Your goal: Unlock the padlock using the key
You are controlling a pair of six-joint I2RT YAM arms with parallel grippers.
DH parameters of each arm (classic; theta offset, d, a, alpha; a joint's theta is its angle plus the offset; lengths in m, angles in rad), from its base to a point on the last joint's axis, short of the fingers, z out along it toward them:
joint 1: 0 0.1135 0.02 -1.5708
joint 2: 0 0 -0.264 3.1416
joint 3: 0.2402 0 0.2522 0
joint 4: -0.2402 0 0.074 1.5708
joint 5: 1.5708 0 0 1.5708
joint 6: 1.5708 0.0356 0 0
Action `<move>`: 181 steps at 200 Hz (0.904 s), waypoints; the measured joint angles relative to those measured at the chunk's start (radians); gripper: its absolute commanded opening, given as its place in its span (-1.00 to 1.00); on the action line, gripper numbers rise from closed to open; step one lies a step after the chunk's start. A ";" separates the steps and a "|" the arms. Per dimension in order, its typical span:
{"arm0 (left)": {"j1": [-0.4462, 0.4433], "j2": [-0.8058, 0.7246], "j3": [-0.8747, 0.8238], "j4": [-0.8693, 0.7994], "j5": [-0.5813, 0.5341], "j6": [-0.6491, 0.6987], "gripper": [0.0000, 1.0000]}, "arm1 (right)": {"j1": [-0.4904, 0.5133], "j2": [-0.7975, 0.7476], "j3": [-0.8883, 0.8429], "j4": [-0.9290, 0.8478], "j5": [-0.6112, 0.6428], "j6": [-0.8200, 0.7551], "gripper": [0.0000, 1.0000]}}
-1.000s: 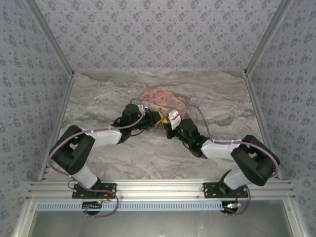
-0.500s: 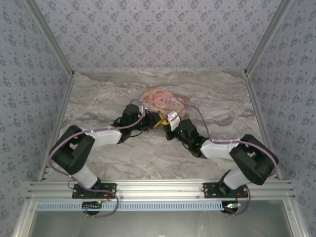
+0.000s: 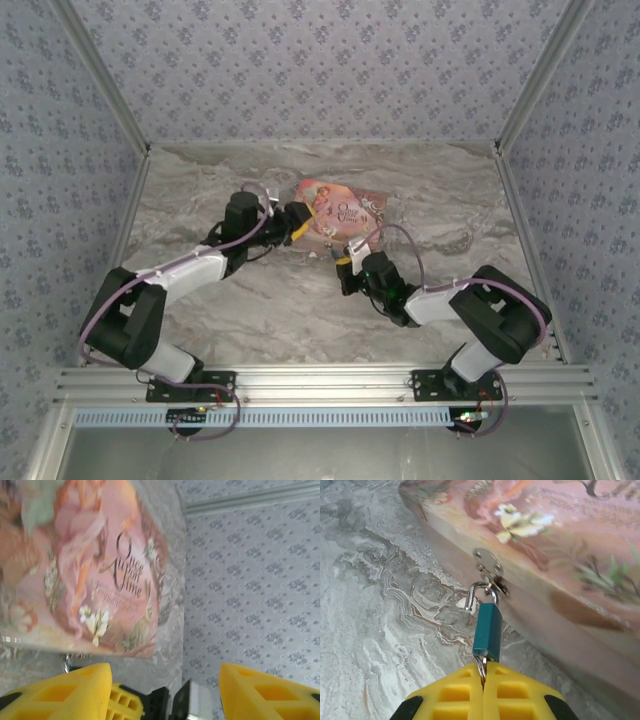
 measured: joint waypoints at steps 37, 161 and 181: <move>0.067 -0.018 0.082 -0.042 -0.003 0.030 0.21 | -0.049 0.003 -0.028 0.048 -0.069 0.180 -1.00; 0.093 0.041 0.150 -0.072 -0.001 0.058 0.26 | -0.193 0.044 -0.072 0.040 -0.198 0.593 -0.09; 0.097 0.050 0.173 -0.114 -0.001 0.098 0.28 | -0.192 0.015 -0.072 0.014 -0.183 0.599 0.09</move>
